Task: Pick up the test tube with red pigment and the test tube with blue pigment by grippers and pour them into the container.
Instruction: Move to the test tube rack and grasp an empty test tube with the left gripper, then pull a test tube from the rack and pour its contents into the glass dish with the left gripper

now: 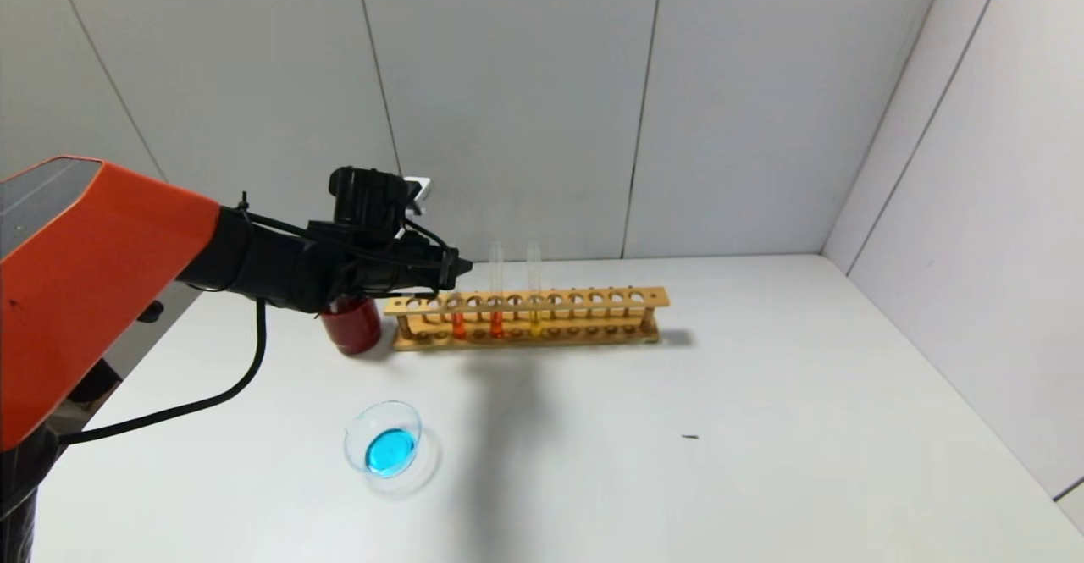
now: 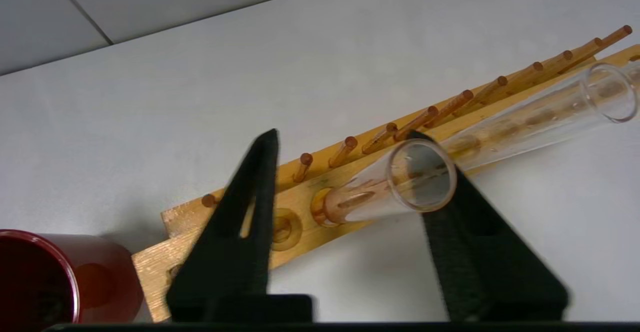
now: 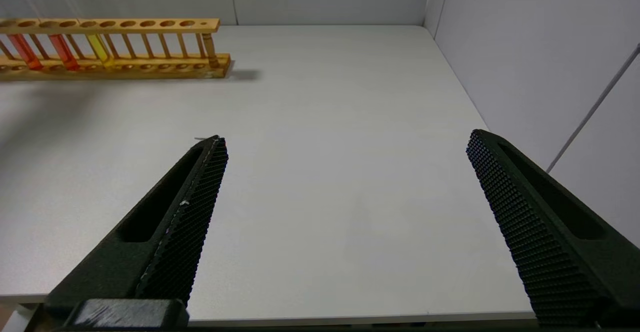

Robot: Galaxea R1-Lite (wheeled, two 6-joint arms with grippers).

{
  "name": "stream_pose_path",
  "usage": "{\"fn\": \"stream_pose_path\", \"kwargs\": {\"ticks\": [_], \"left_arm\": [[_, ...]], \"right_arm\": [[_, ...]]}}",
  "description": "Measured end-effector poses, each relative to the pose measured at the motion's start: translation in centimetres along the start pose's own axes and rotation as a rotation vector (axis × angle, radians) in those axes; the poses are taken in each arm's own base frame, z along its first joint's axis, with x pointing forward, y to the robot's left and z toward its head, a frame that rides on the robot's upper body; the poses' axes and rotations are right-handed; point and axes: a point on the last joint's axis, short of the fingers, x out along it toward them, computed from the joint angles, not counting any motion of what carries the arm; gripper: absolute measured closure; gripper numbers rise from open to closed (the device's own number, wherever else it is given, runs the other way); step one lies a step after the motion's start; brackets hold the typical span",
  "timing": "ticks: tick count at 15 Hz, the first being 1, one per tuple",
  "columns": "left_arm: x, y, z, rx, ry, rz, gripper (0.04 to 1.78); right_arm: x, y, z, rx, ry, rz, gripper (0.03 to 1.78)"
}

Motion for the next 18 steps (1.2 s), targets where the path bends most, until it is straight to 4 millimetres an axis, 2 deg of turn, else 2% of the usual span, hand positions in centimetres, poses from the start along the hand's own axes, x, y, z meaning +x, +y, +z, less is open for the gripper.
{"fn": "stream_pose_path", "kwargs": {"ticks": [2, 3, 4, 11, 18], "left_arm": [[0.1, -0.2, 0.0, 0.002, 0.001, -0.005, 1.35], [0.1, -0.4, 0.0, 0.006, 0.001, -0.008, 1.46], [0.2, -0.6, 0.1, 0.009, -0.004, -0.009, 1.49], [0.4, -1.6, 0.5, 0.026, -0.019, 0.009, 1.5], [-1.8, -2.0, 4.5, 0.044, -0.175, 0.027, 1.5]], "right_arm": [[0.0, 0.0, 0.0, 0.0, 0.0, 0.0, 0.06], [0.0, 0.0, 0.0, 0.0, 0.0, 0.0, 0.06], [0.0, 0.0, 0.0, 0.0, 0.0, 0.0, 0.06], [0.0, 0.0, 0.0, 0.0, 0.0, 0.0, 0.06], [0.0, 0.0, 0.0, 0.0, 0.0, 0.0, 0.06]]}}
